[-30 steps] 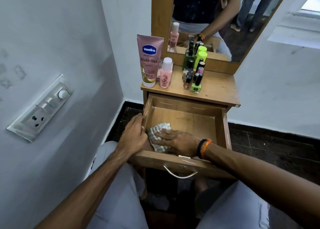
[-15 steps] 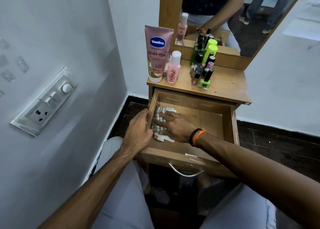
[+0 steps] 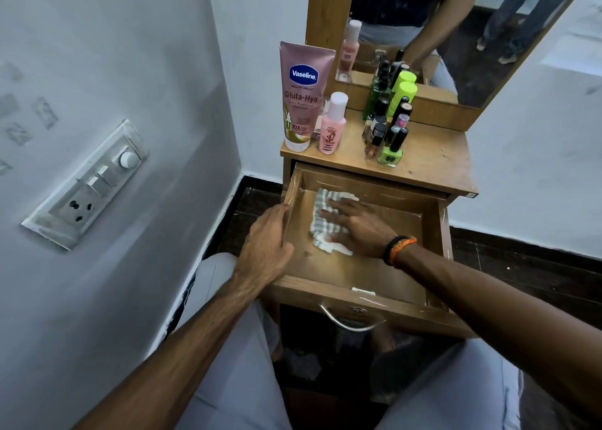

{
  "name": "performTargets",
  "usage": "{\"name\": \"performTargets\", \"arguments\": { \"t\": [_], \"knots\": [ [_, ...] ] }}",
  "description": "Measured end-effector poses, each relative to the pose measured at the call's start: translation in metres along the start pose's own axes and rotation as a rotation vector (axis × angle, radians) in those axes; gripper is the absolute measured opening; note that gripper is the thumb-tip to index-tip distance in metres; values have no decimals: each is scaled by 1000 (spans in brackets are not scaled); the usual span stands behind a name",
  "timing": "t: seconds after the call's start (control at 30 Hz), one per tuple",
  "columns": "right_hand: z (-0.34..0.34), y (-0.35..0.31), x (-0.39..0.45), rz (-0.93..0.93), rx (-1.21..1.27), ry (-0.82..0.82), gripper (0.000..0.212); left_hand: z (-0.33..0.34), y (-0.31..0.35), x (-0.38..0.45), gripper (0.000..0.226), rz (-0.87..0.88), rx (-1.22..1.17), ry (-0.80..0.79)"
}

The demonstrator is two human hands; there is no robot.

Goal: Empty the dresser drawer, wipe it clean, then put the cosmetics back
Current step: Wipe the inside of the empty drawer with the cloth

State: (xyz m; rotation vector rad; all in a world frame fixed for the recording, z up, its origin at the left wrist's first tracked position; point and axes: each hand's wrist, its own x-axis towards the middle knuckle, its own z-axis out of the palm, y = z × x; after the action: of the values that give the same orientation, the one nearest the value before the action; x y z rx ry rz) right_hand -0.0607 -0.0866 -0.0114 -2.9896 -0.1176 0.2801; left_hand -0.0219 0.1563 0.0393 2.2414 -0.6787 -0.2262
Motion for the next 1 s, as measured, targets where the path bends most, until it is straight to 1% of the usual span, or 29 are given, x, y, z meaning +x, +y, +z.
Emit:
{"name": "performTargets", "arguments": {
  "t": [0.1,0.2,0.27,0.33,0.4,0.53,0.6,0.7,0.8,0.87,0.9,1.0],
  "knots": [
    [12,-39,14,-61,43,72,56,0,2,0,46,6,-16,21],
    [13,-60,15,-57,26,126,50,3,1,0,49,-16,-8,6],
    [12,-65,5,-130,98,101,42,4,0,0,51,-25,-1,-13],
    [10,-65,-9,-209,192,49,30,5,-1,1,55,-39,8,-17],
    [1,-55,-26,-211,201,-34,23,5,-3,2,58,-37,6,4],
    [-21,-18,-73,-30,153,-169,36,6,-5,1,63,-30,21,15],
    [-27,-6,-94,56,92,-209,35,6,-4,1,64,-25,19,17],
    [-29,2,-108,216,8,-232,21,7,-4,-1,68,-1,31,1],
    [-25,0,-103,388,-69,-231,27,7,-5,-1,72,2,49,-25],
    [-21,-1,-94,457,-82,-190,31,7,-5,-1,72,7,59,-36],
    [-20,0,-90,481,-86,-160,36,7,-5,-1,72,10,65,-40],
    [-19,11,-77,531,-158,-87,70,7,-7,-2,72,17,67,-44]
  ]
}}
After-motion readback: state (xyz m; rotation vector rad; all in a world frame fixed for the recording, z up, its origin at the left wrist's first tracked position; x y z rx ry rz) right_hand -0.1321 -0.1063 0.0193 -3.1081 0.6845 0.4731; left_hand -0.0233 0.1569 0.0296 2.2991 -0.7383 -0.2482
